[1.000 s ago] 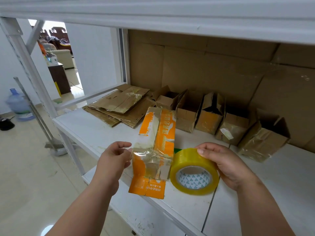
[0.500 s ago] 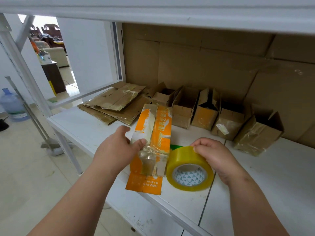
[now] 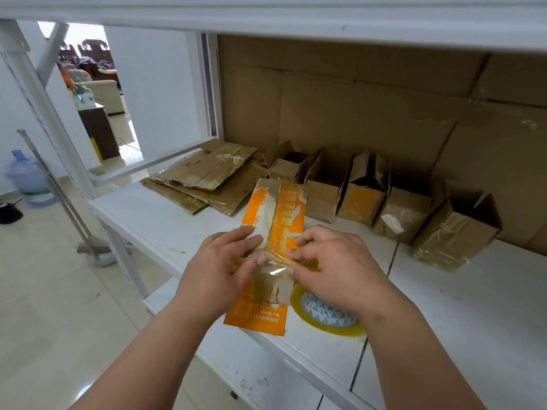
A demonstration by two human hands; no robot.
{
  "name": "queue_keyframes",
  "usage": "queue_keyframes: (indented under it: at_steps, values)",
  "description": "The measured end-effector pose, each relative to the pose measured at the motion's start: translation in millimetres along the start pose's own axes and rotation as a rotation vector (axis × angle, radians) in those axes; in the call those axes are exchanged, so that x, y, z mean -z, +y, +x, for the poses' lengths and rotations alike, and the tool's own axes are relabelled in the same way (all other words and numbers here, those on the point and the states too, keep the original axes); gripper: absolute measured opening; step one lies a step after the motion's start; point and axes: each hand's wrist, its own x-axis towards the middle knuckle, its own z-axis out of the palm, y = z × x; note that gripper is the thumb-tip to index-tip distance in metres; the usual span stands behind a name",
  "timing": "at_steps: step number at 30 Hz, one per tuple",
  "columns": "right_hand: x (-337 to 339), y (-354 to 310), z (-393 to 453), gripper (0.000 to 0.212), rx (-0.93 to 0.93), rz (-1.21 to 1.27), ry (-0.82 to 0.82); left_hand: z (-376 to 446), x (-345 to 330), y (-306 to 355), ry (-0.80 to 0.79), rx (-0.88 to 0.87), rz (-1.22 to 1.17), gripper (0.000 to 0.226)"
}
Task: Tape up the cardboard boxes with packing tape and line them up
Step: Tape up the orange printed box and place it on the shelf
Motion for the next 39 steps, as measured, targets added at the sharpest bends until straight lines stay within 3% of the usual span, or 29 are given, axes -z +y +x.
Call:
queue_keyframes:
  at_steps: [9, 13, 17, 21, 26, 32, 39]
  values:
    - [0, -20, 7, 0.020, -0.018, -0.072, 0.062, -1, -3, -21, -0.030, -0.135, 0.032, 0.061]
    - [0, -14, 7, 0.020, -0.015, -0.019, 0.015, -10, 0, -26, -0.133, -0.160, 0.000, 0.049]
    - [1, -11, 9, 0.022, -0.033, 0.036, -0.029, -18, 5, -21, -0.199, -0.057, -0.139, 0.058]
    - [-3, -14, 14, 0.022, -0.033, -0.050, -0.036, -26, -10, 3, -0.060, 0.189, -0.455, 0.063]
    - [-8, -14, 10, 0.026, -0.092, -0.039, -0.042, -28, -22, 22, 0.044, 0.356, -0.681, 0.065]
    - [8, 3, 5, 0.017, -0.130, 0.262, -0.188, -19, 0, 16, -0.119, 0.505, -0.835, 0.048]
    - [3, 8, 1, 0.018, -0.169, 0.276, -0.094, -16, 19, -15, -0.219, 0.490, -0.936, 0.037]
